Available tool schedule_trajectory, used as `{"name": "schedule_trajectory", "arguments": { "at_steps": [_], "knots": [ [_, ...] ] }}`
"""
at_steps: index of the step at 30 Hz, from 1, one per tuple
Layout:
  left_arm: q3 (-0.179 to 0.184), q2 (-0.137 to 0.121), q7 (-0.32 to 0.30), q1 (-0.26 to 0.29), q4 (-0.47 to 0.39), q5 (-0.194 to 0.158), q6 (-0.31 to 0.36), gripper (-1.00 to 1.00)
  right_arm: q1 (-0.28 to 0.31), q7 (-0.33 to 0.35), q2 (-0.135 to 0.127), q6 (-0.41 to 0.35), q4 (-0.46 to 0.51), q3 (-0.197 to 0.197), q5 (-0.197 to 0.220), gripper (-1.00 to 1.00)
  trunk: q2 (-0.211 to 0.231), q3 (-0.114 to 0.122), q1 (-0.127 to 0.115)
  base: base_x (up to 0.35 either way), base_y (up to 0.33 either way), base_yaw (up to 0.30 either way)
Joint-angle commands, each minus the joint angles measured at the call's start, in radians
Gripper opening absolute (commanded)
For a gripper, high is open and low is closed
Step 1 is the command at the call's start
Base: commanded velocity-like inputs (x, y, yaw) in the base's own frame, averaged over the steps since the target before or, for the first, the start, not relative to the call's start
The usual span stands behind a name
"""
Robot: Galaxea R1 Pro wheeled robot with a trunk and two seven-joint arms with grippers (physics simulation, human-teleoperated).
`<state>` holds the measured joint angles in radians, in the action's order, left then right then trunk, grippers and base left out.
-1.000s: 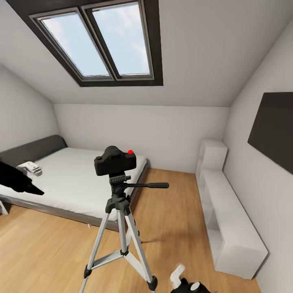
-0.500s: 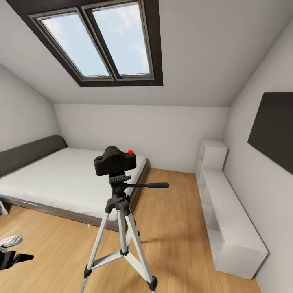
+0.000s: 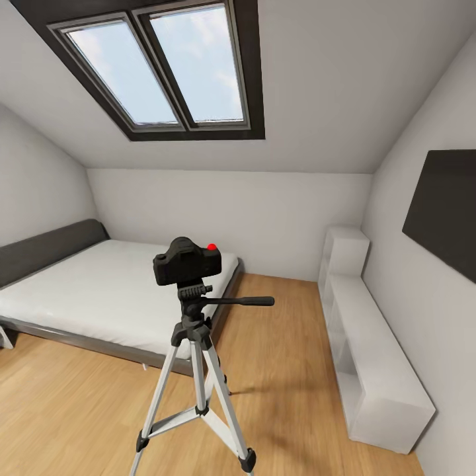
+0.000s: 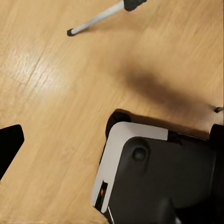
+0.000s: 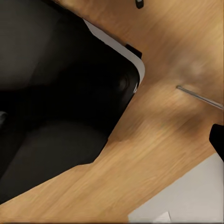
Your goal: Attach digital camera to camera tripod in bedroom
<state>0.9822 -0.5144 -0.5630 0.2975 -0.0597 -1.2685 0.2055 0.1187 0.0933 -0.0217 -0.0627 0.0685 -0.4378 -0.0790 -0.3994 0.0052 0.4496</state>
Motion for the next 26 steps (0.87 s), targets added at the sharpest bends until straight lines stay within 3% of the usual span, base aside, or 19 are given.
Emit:
{"name": "schedule_trajectory", "arguments": {
  "at_steps": [1,4,8,9,12,13,18,26],
  "knots": [
    [-0.003,0.001,-0.001,-0.001,0.000,-0.012,0.007,1.00,0.000,0.004,-0.001,-0.006,0.003,0.003,-0.008,1.00,-0.001,0.000,0.000,0.000,0.000,0.000],
    [-0.017,0.100,0.129,-0.086,0.033,-0.020,-0.107,1.00,-0.008,0.004,-0.004,-0.006,0.003,0.004,-0.007,1.00,-0.001,0.000,0.000,0.000,0.000,0.000],
    [-0.029,0.212,0.355,-0.176,0.053,-0.038,-0.220,1.00,-0.013,0.003,-0.008,-0.005,0.004,0.004,-0.008,1.00,-0.001,0.000,0.000,0.000,0.000,0.000],
    [-0.029,0.212,0.355,-0.176,0.053,-0.038,-0.220,1.00,-0.013,0.003,-0.008,-0.005,0.004,0.004,-0.008,1.00,-0.001,0.000,0.000,0.000,0.000,0.000],
    [-0.033,0.270,0.501,-0.214,0.060,-0.045,-0.262,1.00,-0.014,0.003,-0.008,-0.005,0.005,0.004,-0.008,1.00,-0.001,0.000,0.000,0.000,0.000,0.000],
    [-0.033,0.270,0.501,-0.214,0.060,-0.045,-0.262,1.00,-0.014,0.003,-0.008,-0.005,0.005,0.004,-0.008,1.00,-0.001,0.000,0.000,0.000,0.000,0.000],
    [-0.035,0.317,0.639,-0.241,0.063,-0.046,-0.287,1.00,-0.015,0.003,-0.003,-0.005,0.004,0.004,-0.009,1.00,-0.001,0.000,0.000,0.000,0.000,0.000],
    [-0.033,0.351,0.687,-0.252,0.058,-0.045,-0.297,1.00,-0.016,0.003,0.000,-0.005,0.004,0.005,-0.009,1.00,-0.001,0.000,0.000,0.000,0.000,0.000]
  ]
}}
